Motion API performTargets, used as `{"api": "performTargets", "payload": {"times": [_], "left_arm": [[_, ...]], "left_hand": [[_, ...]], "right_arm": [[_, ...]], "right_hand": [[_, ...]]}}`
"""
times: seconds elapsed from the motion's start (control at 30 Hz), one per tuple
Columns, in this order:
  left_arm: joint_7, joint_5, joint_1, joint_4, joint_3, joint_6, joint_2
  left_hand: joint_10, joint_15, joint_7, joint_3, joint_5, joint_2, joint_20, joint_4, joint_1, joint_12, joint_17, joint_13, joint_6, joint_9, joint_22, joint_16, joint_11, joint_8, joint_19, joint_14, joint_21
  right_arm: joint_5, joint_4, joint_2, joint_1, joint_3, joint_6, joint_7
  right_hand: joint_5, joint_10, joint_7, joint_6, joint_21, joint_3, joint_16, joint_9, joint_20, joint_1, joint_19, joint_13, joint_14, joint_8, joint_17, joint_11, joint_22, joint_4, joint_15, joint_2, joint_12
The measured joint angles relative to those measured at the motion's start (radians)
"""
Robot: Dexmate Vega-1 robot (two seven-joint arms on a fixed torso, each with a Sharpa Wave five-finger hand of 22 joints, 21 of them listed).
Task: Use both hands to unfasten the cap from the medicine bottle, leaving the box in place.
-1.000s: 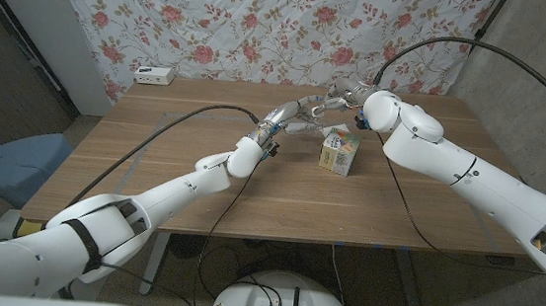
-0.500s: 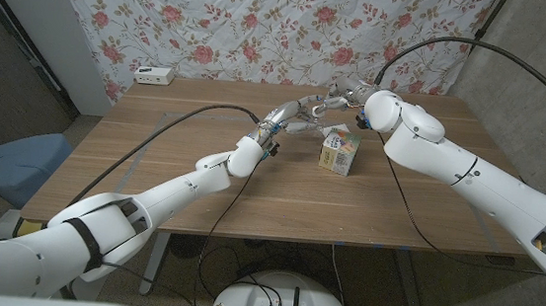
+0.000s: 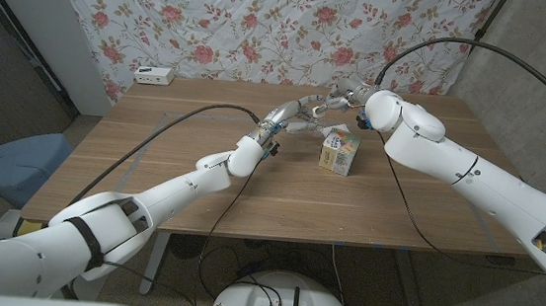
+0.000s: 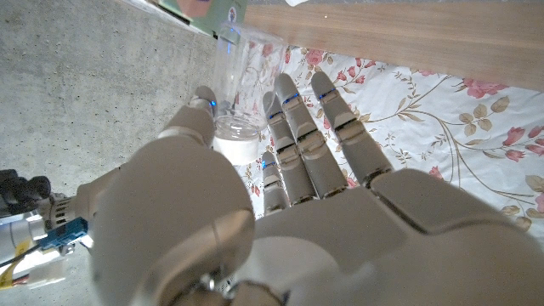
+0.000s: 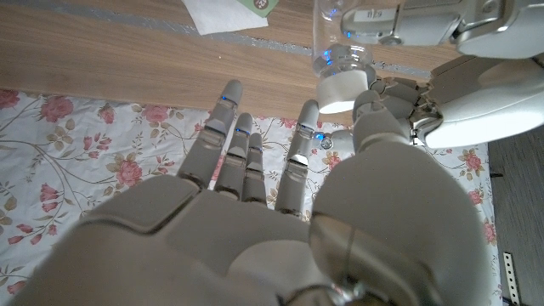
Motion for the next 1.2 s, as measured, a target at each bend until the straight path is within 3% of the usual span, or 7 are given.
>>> {"api": "performTargets", "payload": {"times": [0.7, 1.2], "left_arm": [[0.002, 0.001, -0.005, 0.005, 0.002, -0.003, -0.002], [0.001, 0.001, -0.007, 0.006, 0.003, -0.004, -0.002]], "left_hand": [[0.000, 0.000, 0.000, 0.003, -0.003, -0.001, 0.000, 0.003, 0.001, 0.001, 0.001, 0.000, 0.000, 0.000, 0.000, 0.000, 0.000, 0.000, 0.000, 0.000, 0.000], [0.000, -0.002, 0.000, 0.007, 0.001, -0.001, 0.000, 0.002, 0.001, 0.000, 0.000, 0.000, 0.000, 0.000, 0.000, 0.000, 0.000, 0.000, 0.000, -0.002, 0.000]], "right_arm": [[0.020, 0.007, -0.007, 0.018, -0.012, -0.006, 0.026], [0.026, -0.007, -0.019, 0.017, -0.006, -0.005, 0.026]], "right_hand": [[0.000, -0.036, 0.022, -0.104, -0.011, -0.016, -0.016, -0.014, 0.018, -0.044, -0.018, 0.003, -0.025, -0.047, 0.000, 0.028, 0.002, 0.018, 0.025, -0.018, -0.017], [0.000, -0.044, 0.029, -0.147, -0.011, -0.028, -0.023, -0.019, 0.031, -0.076, -0.031, 0.003, -0.036, -0.072, -0.003, 0.028, 0.002, 0.028, 0.036, -0.026, -0.017]]}}
